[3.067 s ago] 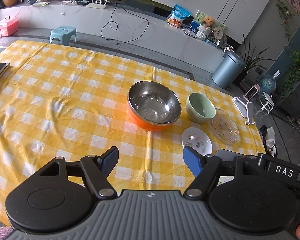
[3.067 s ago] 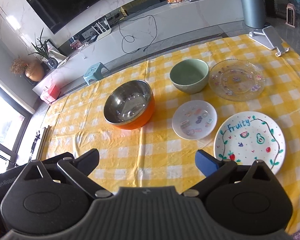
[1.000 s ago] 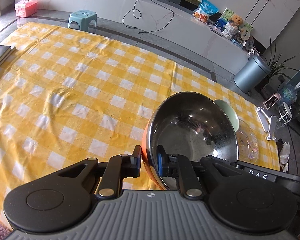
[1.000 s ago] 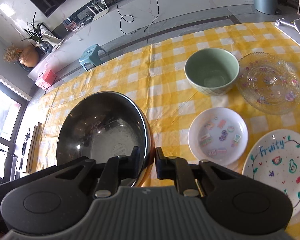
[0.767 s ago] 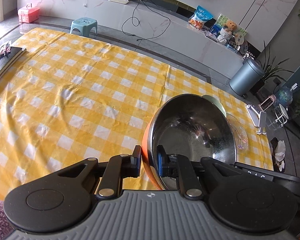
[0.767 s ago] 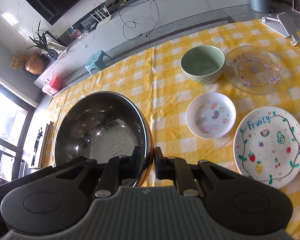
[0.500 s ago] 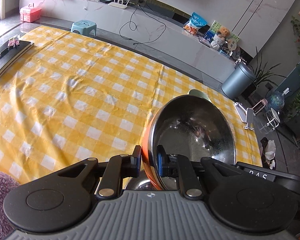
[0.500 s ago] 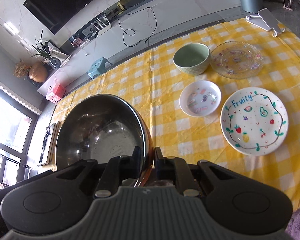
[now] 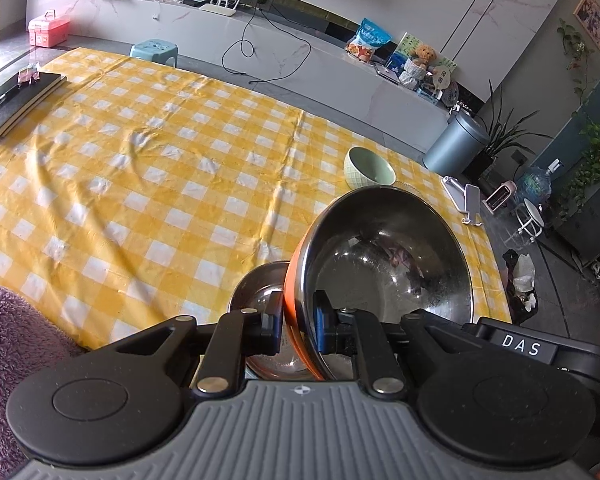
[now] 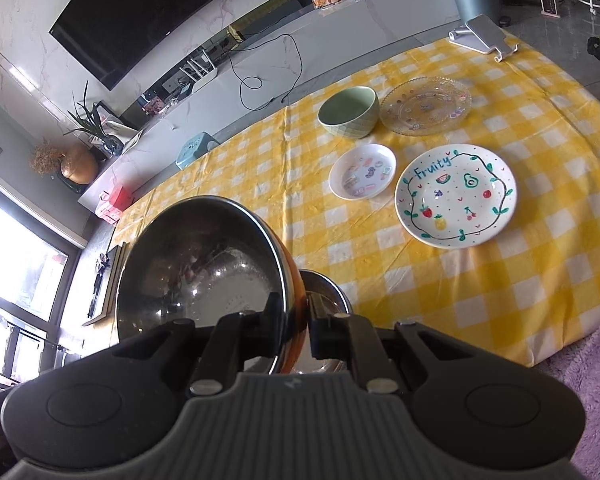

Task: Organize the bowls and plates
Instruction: 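Lift the orange-bottomed bowl and lower it into the blue-bottomed bowl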

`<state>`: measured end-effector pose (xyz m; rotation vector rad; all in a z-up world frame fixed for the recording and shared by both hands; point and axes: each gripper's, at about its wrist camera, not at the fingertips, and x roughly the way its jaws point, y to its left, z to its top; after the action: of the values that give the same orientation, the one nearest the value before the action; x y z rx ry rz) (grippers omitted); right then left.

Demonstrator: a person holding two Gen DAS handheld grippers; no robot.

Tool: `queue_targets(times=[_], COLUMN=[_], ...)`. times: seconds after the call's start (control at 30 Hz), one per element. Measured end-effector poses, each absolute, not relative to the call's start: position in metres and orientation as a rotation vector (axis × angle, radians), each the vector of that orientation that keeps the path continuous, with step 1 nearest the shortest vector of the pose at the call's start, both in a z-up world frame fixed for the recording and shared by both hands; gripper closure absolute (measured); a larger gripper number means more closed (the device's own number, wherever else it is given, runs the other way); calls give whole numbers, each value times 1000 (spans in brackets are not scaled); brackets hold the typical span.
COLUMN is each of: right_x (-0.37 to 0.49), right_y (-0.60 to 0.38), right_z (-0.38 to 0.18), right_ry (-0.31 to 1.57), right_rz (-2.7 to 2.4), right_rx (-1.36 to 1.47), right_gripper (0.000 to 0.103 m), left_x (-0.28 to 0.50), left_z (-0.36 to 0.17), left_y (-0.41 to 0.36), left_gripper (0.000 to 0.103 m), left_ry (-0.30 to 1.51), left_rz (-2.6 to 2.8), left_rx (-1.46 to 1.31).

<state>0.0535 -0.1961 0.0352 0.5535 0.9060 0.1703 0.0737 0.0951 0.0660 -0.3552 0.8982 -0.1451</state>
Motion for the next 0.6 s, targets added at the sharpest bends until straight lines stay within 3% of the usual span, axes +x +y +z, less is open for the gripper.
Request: queue_targets(times=[0.6], right_x=[71], right_y=[-200], right_z=[-8], right_ry=[1010], right_rz=[137], right_rx=[583], right_gripper=[91], left_x=[90], left_z=[26], left_y=[88], left_gripper=[87], left_ry=[1019], left_rz=[-111], left_rx=[-330])
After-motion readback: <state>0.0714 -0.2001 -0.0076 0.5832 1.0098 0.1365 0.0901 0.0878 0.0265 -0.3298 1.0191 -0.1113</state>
